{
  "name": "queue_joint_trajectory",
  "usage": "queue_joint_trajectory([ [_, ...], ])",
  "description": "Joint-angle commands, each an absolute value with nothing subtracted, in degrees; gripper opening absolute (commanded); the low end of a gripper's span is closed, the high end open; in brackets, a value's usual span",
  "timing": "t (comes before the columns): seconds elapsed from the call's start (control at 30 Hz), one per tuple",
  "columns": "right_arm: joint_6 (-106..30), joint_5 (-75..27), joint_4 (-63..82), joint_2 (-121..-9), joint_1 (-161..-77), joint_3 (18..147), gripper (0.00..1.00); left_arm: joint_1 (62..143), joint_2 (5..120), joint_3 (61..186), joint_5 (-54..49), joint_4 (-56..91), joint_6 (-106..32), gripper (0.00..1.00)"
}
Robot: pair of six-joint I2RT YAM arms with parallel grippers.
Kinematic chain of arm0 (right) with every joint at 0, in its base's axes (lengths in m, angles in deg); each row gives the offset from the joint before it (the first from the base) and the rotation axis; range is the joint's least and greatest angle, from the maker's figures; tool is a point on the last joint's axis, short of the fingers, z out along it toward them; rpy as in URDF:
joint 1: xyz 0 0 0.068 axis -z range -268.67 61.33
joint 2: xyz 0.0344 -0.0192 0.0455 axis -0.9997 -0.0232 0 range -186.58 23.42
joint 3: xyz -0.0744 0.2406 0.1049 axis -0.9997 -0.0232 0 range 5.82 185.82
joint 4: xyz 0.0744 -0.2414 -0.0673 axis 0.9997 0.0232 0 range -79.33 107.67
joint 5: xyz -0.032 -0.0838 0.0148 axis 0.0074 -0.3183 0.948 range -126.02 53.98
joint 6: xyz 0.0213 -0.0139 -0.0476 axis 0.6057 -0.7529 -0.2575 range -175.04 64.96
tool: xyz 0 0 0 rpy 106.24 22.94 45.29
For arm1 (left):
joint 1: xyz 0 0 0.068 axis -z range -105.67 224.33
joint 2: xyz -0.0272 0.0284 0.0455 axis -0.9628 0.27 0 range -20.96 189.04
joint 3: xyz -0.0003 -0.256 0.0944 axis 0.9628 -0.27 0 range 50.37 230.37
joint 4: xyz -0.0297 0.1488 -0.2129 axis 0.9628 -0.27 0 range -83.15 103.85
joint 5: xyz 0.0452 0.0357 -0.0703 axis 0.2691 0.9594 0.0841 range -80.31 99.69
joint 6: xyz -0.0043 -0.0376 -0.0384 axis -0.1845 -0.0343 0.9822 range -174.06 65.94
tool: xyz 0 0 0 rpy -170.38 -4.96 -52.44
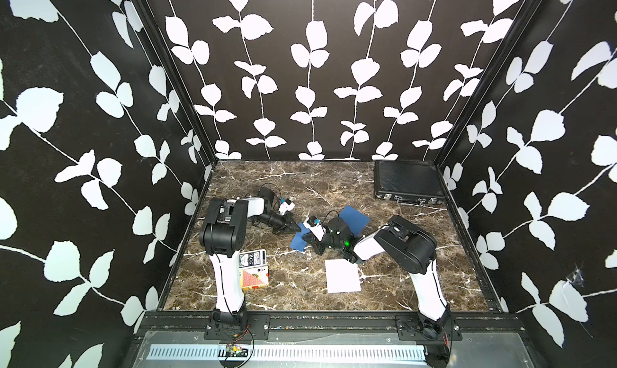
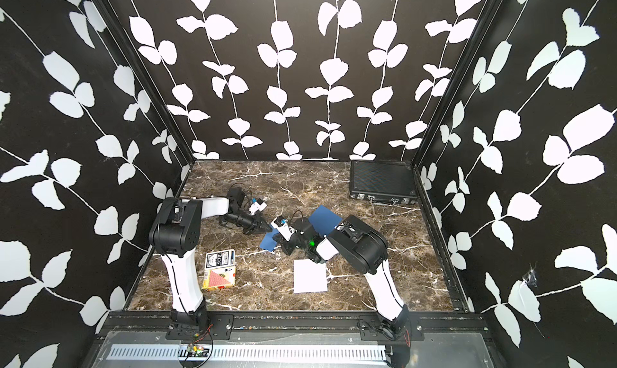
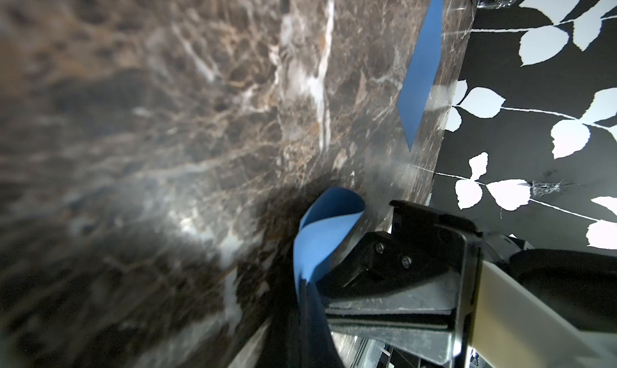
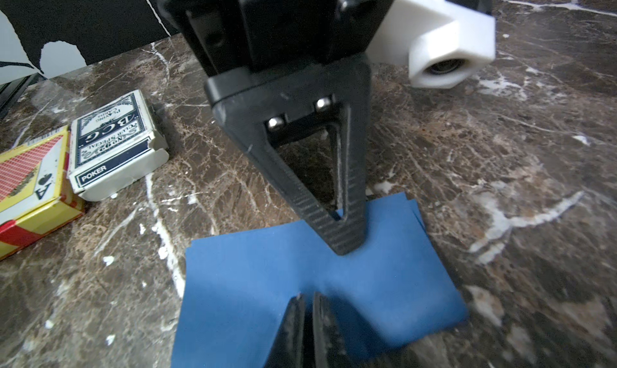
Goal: Fold the square paper along the opposite sides
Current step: Smooth out the paper at the center of the board.
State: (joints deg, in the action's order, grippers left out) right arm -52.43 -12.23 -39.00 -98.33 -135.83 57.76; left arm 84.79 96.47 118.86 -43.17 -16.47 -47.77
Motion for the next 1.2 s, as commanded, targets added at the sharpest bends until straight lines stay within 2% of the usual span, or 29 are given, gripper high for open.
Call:
queue_joint_trajectory([
  [0.0,-52.28,-11.27,-39.11,-96.99,-136.40,60.21,0.11,84.61,96.55,119.39,-43.56,-16.64,-47.66,0.00],
  [0.23,-52.63,-14.04,-39.72,-100.41,-138.38,57.72,0.08,83.76,96.73,119.36,-42.59,-15.32,-46.19,0.00],
  [0.93,-55.80,-22.77,-34.57,-98.00,-145.29,48.80,0.02,82.85,95.85,119.98,-40.30,-15.96,-45.97,0.00],
  [1.17,-56.95,-22.35,-34.33,-96.94,-146.85,47.66,0.00,82.66,96.08,120.03,-40.83,-15.30,-45.66,0.00],
])
